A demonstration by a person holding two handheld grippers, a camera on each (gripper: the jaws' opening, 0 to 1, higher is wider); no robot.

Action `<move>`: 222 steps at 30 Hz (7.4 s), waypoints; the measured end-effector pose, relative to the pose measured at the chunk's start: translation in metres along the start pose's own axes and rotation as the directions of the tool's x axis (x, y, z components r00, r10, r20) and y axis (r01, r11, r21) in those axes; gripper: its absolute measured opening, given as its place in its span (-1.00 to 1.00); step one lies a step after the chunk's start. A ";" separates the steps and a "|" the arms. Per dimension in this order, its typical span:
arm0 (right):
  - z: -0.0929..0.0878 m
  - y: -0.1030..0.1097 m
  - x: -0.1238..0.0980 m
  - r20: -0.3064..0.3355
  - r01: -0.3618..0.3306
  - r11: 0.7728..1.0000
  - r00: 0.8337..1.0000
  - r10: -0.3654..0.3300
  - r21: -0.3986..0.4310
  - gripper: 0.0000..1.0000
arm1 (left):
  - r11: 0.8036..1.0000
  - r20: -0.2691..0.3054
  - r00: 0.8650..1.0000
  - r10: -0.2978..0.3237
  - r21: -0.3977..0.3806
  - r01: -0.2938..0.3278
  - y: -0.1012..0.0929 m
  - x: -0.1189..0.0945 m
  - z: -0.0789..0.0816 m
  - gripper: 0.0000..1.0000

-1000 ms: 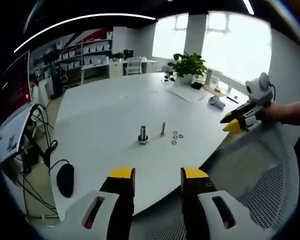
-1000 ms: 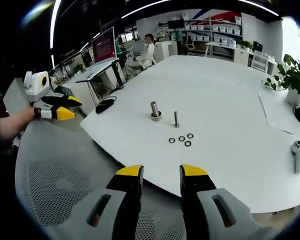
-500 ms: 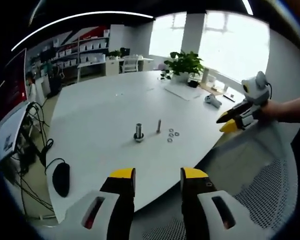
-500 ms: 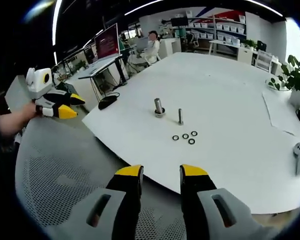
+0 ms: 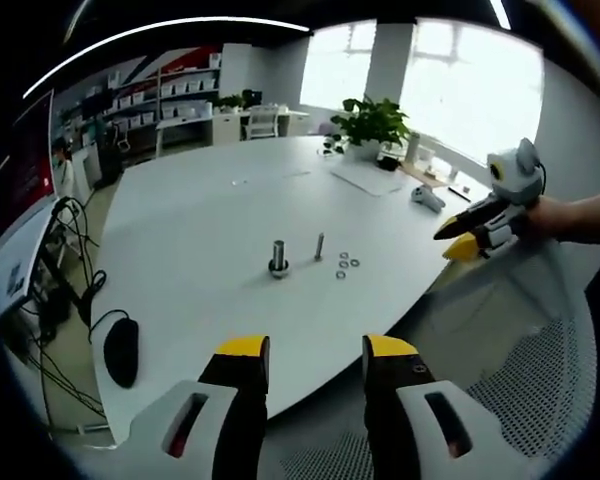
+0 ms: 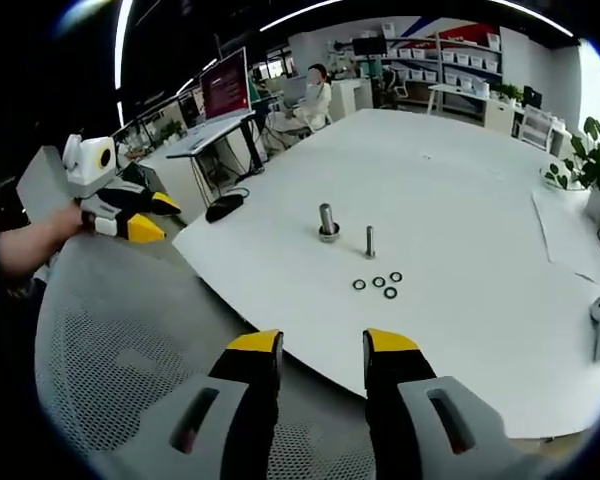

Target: Place the washer onto the threaded stud by aligning its center hole with the stud, sliding it down to the base, and recovering from edge contact or off-axis alignment until the washer reaches the visible bottom stop.

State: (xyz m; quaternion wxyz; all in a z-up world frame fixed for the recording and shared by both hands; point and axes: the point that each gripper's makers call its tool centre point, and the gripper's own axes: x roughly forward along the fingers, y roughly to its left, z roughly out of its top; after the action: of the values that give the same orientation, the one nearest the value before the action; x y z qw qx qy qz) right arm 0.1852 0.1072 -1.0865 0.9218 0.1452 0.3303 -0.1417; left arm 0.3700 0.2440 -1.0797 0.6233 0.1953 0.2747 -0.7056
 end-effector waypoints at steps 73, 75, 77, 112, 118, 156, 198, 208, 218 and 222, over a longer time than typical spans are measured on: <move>-0.039 -0.098 0.157 -0.419 -0.074 0.960 0.907 -0.047 -0.270 -0.49 | 0.997 0.030 0.999 -0.042 -0.061 0.044 -0.005 0.000 0.005 -0.30; -0.039 -0.093 0.159 -0.429 -0.090 0.956 0.902 -0.040 -0.279 -0.50 | 0.997 0.032 0.999 -0.044 -0.064 0.046 -0.005 0.000 0.006 -0.30; -0.039 -0.094 0.161 -0.429 -0.101 0.947 0.902 -0.042 -0.304 -0.51 | 0.997 0.034 0.998 -0.046 -0.066 0.048 -0.007 -0.001 0.008 -0.30; -0.044 -0.088 0.164 -0.667 -0.279 0.809 0.724 -0.176 -0.517 -0.71 | 0.996 0.041 0.998 -0.055 -0.064 0.058 -0.006 0.001 0.007 -0.34; -0.044 -0.088 0.163 -0.648 -0.246 0.830 0.742 -0.171 -0.500 -0.72 | 0.996 0.050 0.997 -0.054 -0.066 0.057 -0.008 0.000 0.010 -0.34; 0.047 -0.063 0.170 -0.408 -0.163 0.855 0.911 -0.060 -0.491 -0.73 | 0.997 0.054 0.997 -0.052 -0.055 0.055 -0.009 -0.001 0.011 -0.35; 0.025 -0.067 0.205 -0.546 -0.259 0.809 0.833 -0.090 -0.527 -0.72 | 0.996 0.064 0.996 -0.061 -0.054 0.065 -0.010 0.000 0.011 -0.36; 0.015 -0.078 0.221 -0.580 -0.271 0.822 0.810 -0.086 -0.501 -0.72 | 0.996 0.060 0.996 -0.066 -0.055 0.069 -0.010 0.000 0.010 -0.36; 0.011 -0.080 0.220 -0.588 -0.259 0.833 0.803 -0.095 -0.489 -0.70 | 0.996 0.063 0.996 -0.068 -0.056 0.072 -0.011 0.000 0.011 -0.37; 0.011 -0.081 0.216 -0.576 -0.253 0.832 0.812 -0.095 -0.493 -0.66 | 0.996 0.066 0.996 -0.068 -0.057 0.071 -0.011 0.000 0.011 -0.37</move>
State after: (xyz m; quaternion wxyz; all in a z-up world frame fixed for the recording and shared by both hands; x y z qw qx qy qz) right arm 0.3233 -0.0067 -1.2327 0.7841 -0.0748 0.6140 0.0504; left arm 0.3597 0.2378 -1.0690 0.6123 0.1446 0.2820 -0.7244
